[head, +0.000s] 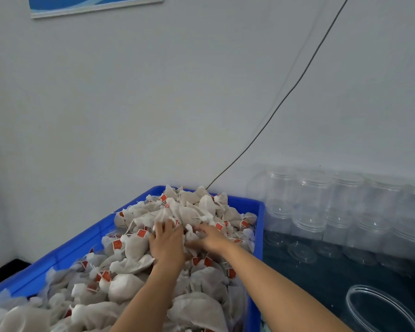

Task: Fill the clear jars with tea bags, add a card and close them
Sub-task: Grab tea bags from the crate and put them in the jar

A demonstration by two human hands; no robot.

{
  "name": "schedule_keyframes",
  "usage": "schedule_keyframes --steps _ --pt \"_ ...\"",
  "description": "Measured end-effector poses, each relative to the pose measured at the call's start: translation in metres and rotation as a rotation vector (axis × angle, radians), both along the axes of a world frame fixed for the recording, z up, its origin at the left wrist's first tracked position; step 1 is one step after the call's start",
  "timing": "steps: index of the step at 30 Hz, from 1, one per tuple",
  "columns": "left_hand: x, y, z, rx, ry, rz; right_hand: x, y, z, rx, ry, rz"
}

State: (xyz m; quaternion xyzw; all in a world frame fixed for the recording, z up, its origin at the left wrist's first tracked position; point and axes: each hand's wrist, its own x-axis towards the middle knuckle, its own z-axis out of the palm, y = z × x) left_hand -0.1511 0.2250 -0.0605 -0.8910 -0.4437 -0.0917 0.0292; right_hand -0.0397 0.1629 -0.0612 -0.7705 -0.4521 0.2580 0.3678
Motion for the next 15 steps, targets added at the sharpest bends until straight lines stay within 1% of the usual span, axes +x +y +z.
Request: schedule_keyframes --steps 3,5,7,8,11,12,15 --pt "-0.003 -0.002 -0.003 0.064 -0.01 -0.06 -0.003 0.005 -0.005 -0.025 -0.283 0.027" --pt "-0.003 -0.003 -0.005 0.088 -0.05 -0.078 -0.004 0.005 -0.005 -0.011 -0.369 0.031" --pt "-0.004 -0.006 -0.003 0.084 -0.103 -0.051 -0.002 0.003 -0.005 0.016 -0.363 -0.012" --pt "-0.005 -0.007 -0.001 0.06 -0.096 -0.018 0.0 0.002 -0.005 0.047 -0.335 -0.055" --pt "-0.009 -0.008 0.002 -0.073 0.039 0.075 0.007 -0.002 -0.005 0.2 -0.201 -0.218" --pt "-0.01 -0.009 0.002 -0.101 0.058 0.085 0.008 -0.004 -0.003 0.245 -0.159 -0.265" --pt "-0.012 -0.012 0.003 -0.073 0.067 0.067 0.014 -0.007 0.004 0.354 -0.093 -0.358"
